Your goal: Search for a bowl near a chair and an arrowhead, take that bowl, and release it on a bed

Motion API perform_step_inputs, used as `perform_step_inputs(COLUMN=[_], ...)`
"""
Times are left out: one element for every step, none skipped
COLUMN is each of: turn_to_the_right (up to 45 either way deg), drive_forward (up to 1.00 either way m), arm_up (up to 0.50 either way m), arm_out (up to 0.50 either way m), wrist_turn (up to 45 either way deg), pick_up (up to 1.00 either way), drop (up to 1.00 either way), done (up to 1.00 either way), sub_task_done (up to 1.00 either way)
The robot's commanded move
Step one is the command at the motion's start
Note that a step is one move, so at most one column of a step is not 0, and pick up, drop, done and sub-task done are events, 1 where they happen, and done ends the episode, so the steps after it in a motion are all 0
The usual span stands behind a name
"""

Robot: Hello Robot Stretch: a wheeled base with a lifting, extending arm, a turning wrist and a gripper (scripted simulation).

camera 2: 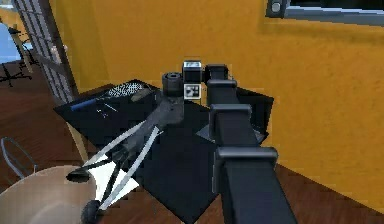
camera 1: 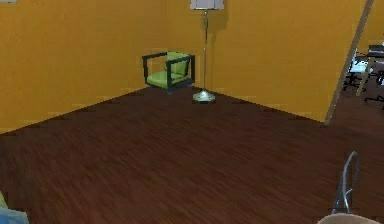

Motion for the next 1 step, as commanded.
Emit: perform_step_inputs(turn_to_the_right=[0.0], drive_forward=[0.00], arm_up=[0.00], arm_out=[-0.26], wrist_turn=[0.0], pick_up=[0.00], drop=[0.00], done=[0.00], sub_task_done=[0.00])
